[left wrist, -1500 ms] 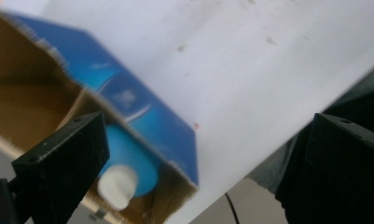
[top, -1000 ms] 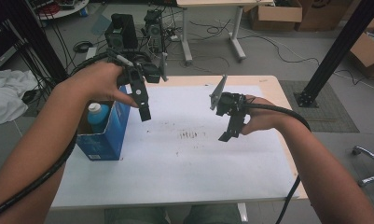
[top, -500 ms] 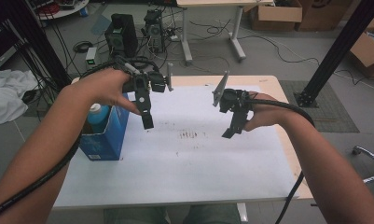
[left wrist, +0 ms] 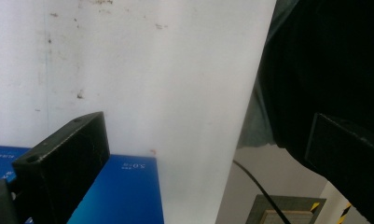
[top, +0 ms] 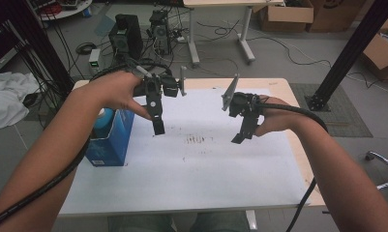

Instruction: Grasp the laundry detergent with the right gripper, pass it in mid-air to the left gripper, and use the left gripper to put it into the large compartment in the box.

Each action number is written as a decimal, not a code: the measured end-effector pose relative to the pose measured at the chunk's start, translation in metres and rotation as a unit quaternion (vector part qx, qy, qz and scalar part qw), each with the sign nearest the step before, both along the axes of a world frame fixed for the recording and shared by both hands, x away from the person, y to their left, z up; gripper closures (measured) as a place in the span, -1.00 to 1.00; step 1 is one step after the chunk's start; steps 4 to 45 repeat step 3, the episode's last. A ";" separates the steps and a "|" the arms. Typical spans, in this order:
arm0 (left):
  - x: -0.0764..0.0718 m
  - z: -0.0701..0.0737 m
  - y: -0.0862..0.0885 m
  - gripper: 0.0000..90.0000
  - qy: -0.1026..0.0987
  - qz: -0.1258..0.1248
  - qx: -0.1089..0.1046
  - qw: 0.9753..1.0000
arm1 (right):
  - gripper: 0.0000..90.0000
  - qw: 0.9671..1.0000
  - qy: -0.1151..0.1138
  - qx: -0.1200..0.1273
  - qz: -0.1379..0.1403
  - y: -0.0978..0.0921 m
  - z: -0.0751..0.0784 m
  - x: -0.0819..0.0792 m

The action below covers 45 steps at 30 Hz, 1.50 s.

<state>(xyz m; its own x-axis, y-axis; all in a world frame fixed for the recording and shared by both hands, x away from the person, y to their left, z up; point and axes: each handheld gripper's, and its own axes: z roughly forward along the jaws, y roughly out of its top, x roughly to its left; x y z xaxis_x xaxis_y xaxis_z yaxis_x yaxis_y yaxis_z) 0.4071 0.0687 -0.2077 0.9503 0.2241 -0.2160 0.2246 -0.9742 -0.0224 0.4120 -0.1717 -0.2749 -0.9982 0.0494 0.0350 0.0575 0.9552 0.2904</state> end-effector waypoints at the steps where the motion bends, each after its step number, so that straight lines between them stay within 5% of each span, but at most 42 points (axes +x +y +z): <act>1: 0.000 -0.001 0.000 -1.00 0.000 0.000 0.000 1.000 | -1.00 1.000 0.000 0.001 0.001 0.000 0.000 0.000; 45: 0.000 -0.001 -0.001 -1.00 -0.002 0.000 0.000 1.000 | -1.00 1.000 -0.001 0.000 0.001 0.000 0.000 0.000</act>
